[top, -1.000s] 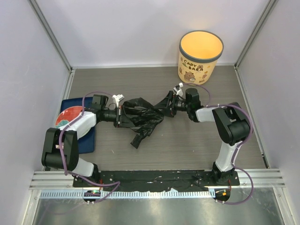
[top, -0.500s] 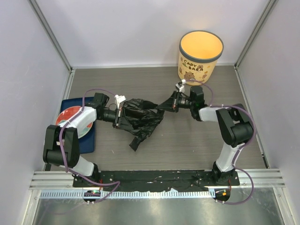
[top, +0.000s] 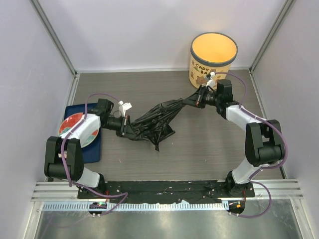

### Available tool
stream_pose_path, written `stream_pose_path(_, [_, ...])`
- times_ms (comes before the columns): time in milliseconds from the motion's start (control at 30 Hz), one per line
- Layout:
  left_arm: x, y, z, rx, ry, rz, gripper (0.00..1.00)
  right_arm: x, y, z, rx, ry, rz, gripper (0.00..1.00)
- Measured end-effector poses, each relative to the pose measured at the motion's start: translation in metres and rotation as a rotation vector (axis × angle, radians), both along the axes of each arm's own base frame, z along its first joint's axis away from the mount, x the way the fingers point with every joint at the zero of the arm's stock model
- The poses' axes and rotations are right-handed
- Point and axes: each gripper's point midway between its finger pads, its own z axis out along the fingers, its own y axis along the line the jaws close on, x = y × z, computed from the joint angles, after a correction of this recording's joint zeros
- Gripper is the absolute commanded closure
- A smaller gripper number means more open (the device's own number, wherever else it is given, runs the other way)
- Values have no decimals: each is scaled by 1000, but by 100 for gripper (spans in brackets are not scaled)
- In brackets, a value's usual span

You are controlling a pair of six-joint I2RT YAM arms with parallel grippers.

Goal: Put the trash bags into the trash bin

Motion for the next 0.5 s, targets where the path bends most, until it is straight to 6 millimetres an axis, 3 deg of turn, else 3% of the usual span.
stream_pose_path(167, [3, 4, -4, 43, -16, 2, 100, 5, -15, -6, -45, 20, -30, 99])
stream_pose_path(433, [17, -1, 4, 123, -168, -76, 100, 34, -21, 16, -96, -67, -62, 99])
stream_pose_path(467, [14, -6, 3, 132, -175, -99, 100, 39, -19, 17, -105, -76, -69, 95])
stream_pose_path(500, [12, -10, 3, 135, -176, -113, 100, 43, -17, 16, -112, -80, -75, 81])
